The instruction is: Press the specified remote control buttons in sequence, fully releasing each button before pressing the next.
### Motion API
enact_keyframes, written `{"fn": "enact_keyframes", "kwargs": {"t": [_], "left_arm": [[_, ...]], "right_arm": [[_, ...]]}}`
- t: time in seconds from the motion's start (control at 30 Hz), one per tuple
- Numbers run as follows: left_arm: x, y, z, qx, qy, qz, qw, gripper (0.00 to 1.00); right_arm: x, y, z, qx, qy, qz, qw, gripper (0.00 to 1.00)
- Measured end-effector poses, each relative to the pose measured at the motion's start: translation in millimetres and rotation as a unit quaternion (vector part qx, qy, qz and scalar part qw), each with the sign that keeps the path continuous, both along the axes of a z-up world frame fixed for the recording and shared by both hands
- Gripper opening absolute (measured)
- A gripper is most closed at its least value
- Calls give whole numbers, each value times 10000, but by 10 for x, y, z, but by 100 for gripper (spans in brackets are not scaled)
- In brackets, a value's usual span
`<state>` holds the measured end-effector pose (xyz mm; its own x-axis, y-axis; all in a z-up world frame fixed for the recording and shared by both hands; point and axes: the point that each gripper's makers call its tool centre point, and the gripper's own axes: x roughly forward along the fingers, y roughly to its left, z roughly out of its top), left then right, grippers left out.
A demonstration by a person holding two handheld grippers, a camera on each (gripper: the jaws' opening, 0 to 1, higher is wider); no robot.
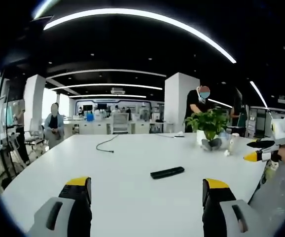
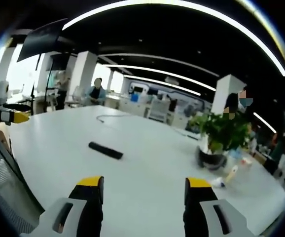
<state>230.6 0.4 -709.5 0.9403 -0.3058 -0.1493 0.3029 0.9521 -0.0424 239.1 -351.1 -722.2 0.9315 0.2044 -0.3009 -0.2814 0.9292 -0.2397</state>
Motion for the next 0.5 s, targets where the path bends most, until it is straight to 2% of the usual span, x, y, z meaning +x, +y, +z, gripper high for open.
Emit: {"fn": "enact_keyframes", "kwargs": {"t": [0.1,0.13,0.27,0.33,0.43,0.5], "left_arm": [[15,12,-13,-16,42,14,10000,99],[21,29,-61,-195,146,-26,9997,100],[40,33,-178,-268,420,-146,9987,100],[18,-80,-259,-314,758,-416,9958,100],[-7,-186,-342,-269,1061,-704,9915,100],[13,-267,-372,77,1118,-1059,9880,100]], "right_arm": [[-6,15,-2,118,13,43,9999,66],[-5,20,5,146,-4,61,9999,66],[-3,40,-19,215,64,113,9997,68],[-5,46,-19,213,73,120,9997,68],[-2,23,-8,169,37,61,9998,68],[3,-19,19,209,-29,-26,9998,68]]}}
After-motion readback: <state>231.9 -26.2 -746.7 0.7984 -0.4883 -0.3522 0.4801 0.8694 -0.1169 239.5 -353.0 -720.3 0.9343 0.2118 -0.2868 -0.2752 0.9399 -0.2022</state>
